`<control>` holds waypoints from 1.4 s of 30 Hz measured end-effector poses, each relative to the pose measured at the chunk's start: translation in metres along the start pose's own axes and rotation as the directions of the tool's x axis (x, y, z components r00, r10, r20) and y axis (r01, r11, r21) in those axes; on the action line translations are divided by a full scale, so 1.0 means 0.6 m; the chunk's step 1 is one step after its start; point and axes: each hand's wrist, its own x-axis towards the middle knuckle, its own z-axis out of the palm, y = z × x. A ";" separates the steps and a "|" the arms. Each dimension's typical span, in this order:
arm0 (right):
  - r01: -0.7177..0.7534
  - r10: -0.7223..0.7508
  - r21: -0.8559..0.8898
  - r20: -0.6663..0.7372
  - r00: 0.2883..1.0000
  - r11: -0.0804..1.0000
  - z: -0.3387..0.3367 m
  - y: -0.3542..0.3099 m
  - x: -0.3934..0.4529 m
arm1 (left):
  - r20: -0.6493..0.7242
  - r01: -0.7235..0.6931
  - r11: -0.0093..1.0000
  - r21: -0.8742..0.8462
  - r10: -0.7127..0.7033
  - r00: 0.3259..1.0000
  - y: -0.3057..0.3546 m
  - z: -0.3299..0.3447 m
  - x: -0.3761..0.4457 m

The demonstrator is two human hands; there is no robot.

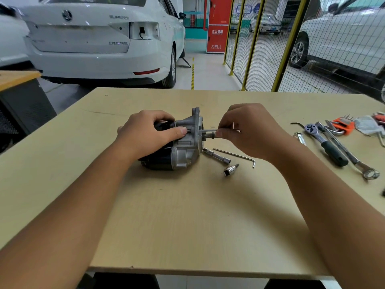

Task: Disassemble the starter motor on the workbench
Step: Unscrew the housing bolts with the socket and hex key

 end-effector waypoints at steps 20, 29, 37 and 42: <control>-0.002 0.002 0.000 0.020 1.000 1.000 0.003 0.000 0.001 | -0.012 -0.005 1.000 -0.006 0.005 1.000 -0.005 0.002 0.002; -0.026 0.027 0.056 -0.010 1.000 0.998 0.004 0.000 -0.001 | -0.018 -0.004 1.000 0.016 0.004 1.000 -0.005 0.003 0.004; -0.041 0.040 0.033 0.029 0.999 0.999 0.005 0.006 0.003 | -0.013 0.003 1.000 -0.007 -0.003 1.000 -0.005 0.003 0.004; -0.038 0.038 -0.001 -0.004 0.999 0.999 0.004 0.002 0.002 | -0.012 -0.001 1.000 -0.010 0.001 1.000 -0.004 0.002 0.003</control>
